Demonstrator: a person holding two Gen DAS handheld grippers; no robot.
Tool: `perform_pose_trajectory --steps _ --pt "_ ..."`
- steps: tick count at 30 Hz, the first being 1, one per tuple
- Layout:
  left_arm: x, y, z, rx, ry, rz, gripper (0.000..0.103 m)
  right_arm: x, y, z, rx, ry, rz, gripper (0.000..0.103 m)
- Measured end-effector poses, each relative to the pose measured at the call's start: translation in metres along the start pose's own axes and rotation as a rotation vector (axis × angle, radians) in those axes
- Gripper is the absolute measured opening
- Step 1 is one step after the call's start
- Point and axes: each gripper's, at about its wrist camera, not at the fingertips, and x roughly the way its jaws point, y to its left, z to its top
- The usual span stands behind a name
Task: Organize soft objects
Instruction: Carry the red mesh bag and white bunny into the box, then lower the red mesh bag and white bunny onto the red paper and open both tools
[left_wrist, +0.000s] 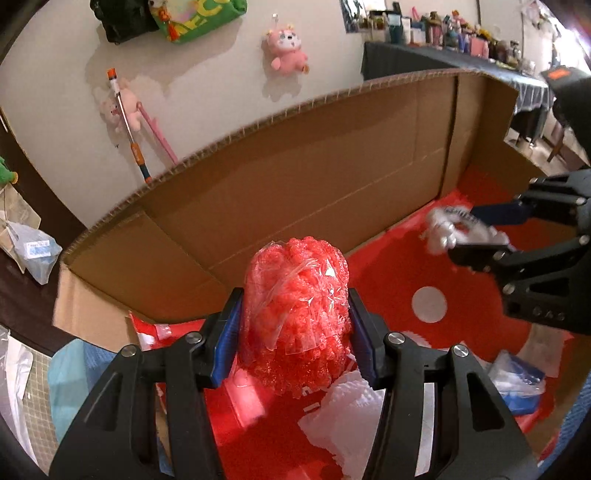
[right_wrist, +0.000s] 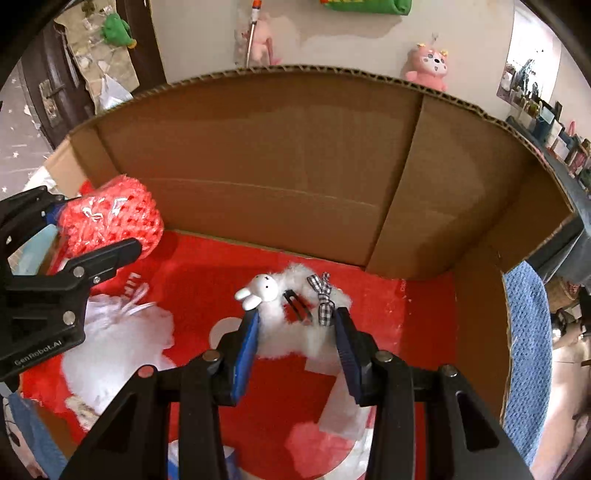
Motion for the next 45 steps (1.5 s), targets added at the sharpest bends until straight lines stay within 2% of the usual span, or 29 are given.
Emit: perform_pose_trajectory --steps 5,11,16,31,35,45 --pt "0.013 -0.001 -0.002 0.000 0.045 0.013 0.051 0.006 -0.006 0.005 -0.001 0.015 -0.044 0.044" --pt "0.024 0.004 -0.002 -0.032 0.087 -0.008 0.051 0.015 -0.010 0.006 -0.018 0.045 -0.103 0.044" --pt "0.036 0.013 -0.001 -0.067 0.130 -0.024 0.052 0.022 -0.007 0.005 -0.026 0.068 -0.118 0.044" --pt "0.044 0.023 0.008 -0.077 0.153 -0.027 0.052 0.033 -0.019 0.023 -0.011 0.089 -0.117 0.044" --pt "0.044 0.011 0.003 -0.086 0.152 -0.020 0.057 0.030 -0.020 0.023 -0.016 0.089 -0.119 0.045" --pt "0.039 0.019 0.007 -0.098 0.121 -0.016 0.067 0.039 -0.023 0.015 -0.010 0.091 -0.120 0.051"
